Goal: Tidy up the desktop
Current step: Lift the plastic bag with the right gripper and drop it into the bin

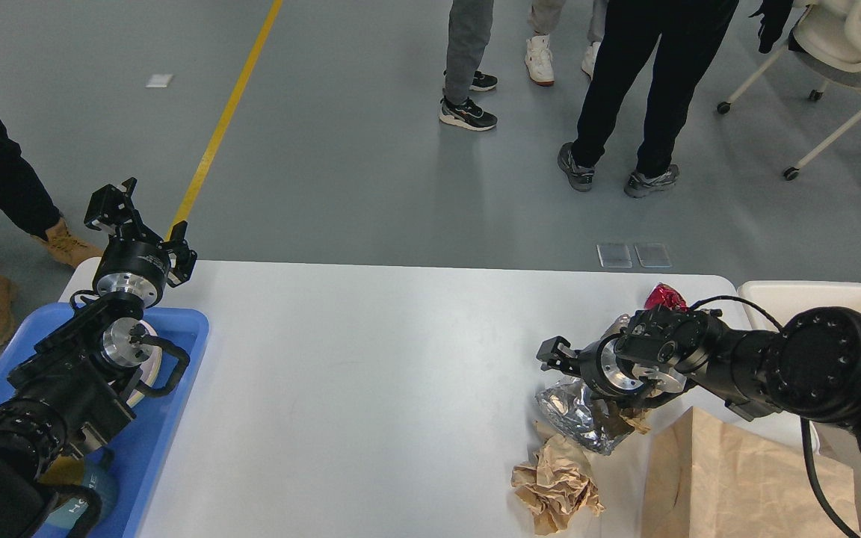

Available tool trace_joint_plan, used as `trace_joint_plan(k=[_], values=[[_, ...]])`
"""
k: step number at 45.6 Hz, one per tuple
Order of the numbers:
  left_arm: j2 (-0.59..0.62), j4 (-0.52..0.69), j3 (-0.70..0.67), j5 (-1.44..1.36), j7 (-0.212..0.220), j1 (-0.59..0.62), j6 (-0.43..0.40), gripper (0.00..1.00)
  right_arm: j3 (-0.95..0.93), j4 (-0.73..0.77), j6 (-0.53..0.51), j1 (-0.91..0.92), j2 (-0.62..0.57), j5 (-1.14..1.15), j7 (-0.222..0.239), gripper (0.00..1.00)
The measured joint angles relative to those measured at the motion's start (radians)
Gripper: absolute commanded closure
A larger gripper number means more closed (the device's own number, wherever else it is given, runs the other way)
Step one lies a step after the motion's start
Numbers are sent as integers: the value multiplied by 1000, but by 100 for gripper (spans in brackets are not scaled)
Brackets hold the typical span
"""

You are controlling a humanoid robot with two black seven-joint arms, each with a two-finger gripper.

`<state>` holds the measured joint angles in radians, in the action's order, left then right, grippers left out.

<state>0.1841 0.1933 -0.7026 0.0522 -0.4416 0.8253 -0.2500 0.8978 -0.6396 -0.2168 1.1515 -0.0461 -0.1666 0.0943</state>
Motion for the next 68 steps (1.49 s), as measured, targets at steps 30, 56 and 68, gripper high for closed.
trace_joint_plan(k=[30,56,68], values=[[0,0,0,0,0,0,0,4,0,-76,-21,85,0,-2,47,100],[0,0,0,0,0,0,0,4,41,-386,-237,625,-206,-4,85,100],[0,0,0,0,0,0,0,4,116,-395,-386,859,-272,-4,82,100]])
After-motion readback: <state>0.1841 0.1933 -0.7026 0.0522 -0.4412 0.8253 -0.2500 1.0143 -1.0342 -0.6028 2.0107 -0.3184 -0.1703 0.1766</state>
